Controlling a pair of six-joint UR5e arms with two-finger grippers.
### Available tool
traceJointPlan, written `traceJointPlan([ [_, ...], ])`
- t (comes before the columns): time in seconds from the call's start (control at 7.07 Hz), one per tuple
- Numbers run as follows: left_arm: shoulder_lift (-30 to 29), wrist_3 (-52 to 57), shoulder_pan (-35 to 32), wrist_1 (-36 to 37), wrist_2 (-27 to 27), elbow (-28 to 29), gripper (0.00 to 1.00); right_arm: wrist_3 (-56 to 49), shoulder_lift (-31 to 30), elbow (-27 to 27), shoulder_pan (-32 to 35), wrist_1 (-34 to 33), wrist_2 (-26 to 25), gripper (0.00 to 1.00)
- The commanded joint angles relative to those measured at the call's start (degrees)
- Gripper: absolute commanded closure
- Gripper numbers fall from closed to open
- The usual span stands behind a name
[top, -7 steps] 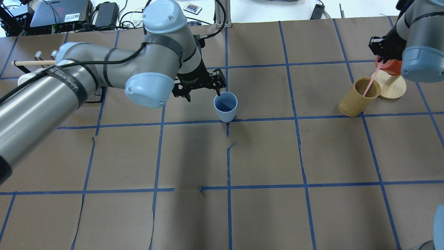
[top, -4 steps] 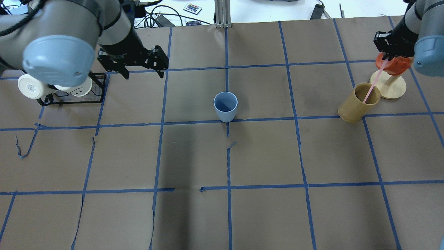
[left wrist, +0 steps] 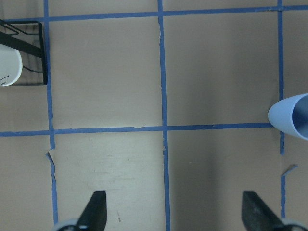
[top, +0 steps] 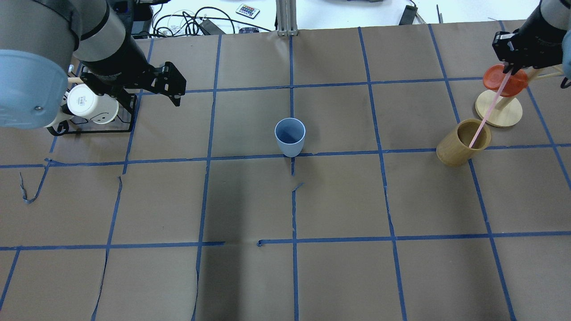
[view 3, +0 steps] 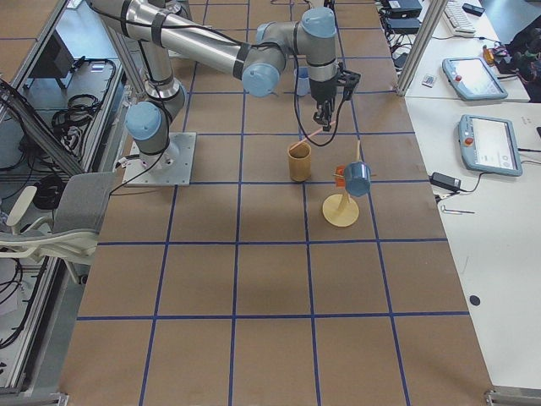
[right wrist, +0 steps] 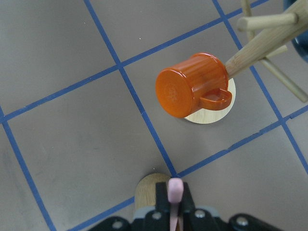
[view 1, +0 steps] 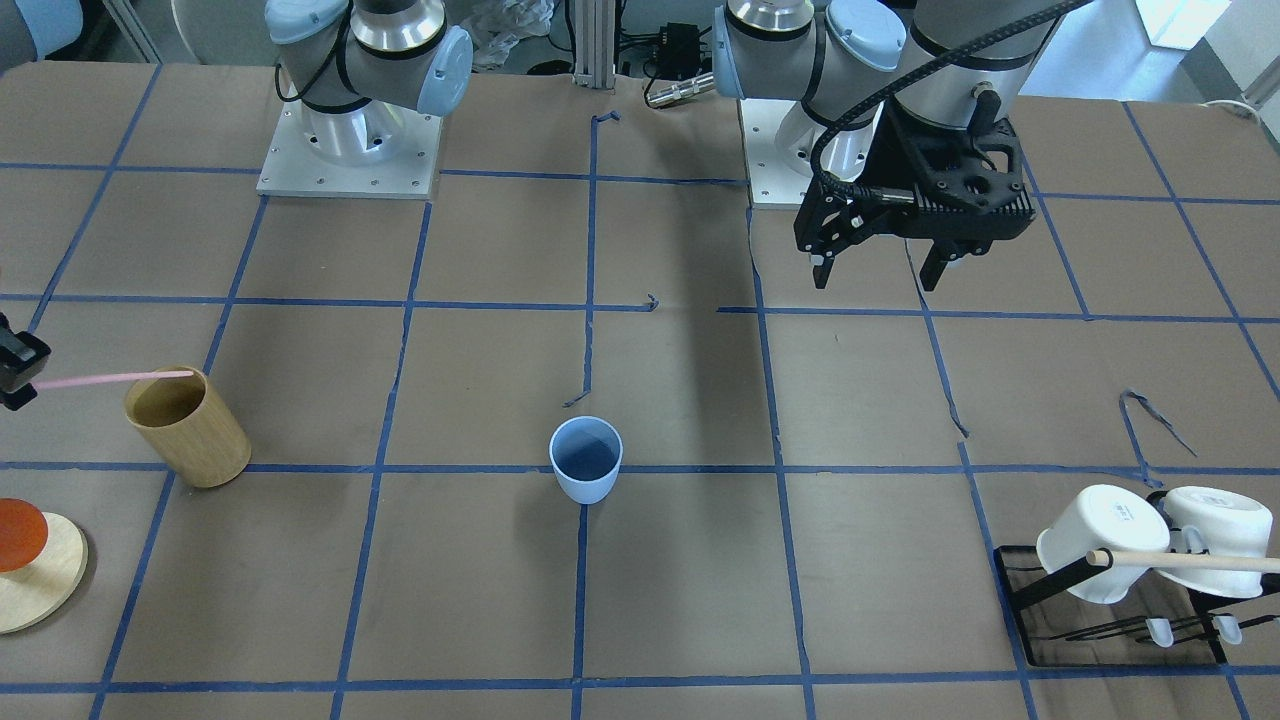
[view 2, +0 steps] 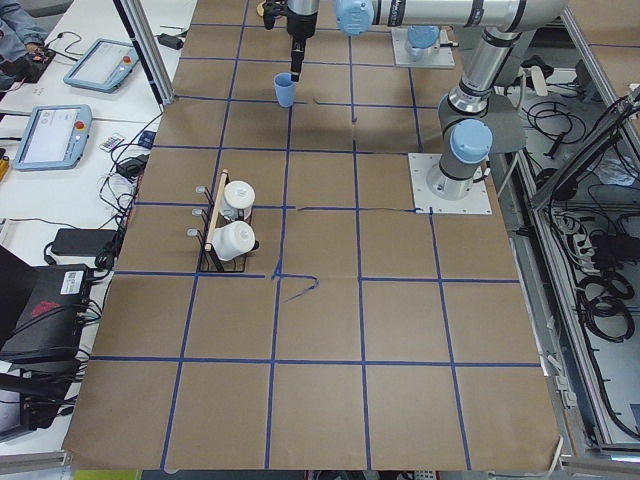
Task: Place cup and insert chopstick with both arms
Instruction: 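Release the blue cup with the left gripper while the right grasps the chopstick, then lift the pink chopstick from the wooden cup toward the blue cup, right gripper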
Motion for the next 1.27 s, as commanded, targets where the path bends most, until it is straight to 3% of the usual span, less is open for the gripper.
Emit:
traceJointPlan([
  [0.0, 0.1, 0.3, 0.8, 0.4, -0.1, -0.1, 0.0, 0.0, -1.1, -6.2, 0.0, 9.9, 0.1, 1.0],
  [0.28, 0.1, 1.3, 0.8, 0.4, -0.1, -0.1, 0.0, 0.0, -0.6, -9.9, 0.4, 13.0, 0.8, 1.0],
  [0.42, 0.1, 1.5, 0.9, 0.4, -0.1, -0.1, 0.0, 0.7, -0.9, -10.9, 1.4, 14.5, 4.4, 1.0],
  [0.71, 0.1, 1.6, 0.9, 0.4, -0.1, -0.1, 0.0, 12.2, -0.3, -13.2, 7.8, 16.0, 5.2, 1.0],
  [1.13, 0.1, 1.5, 0.8, 0.4, -0.1, -0.2, 0.0, 28.5, 1.6, -13.2, 19.8, 8.5, 3.7, 1.0],
])
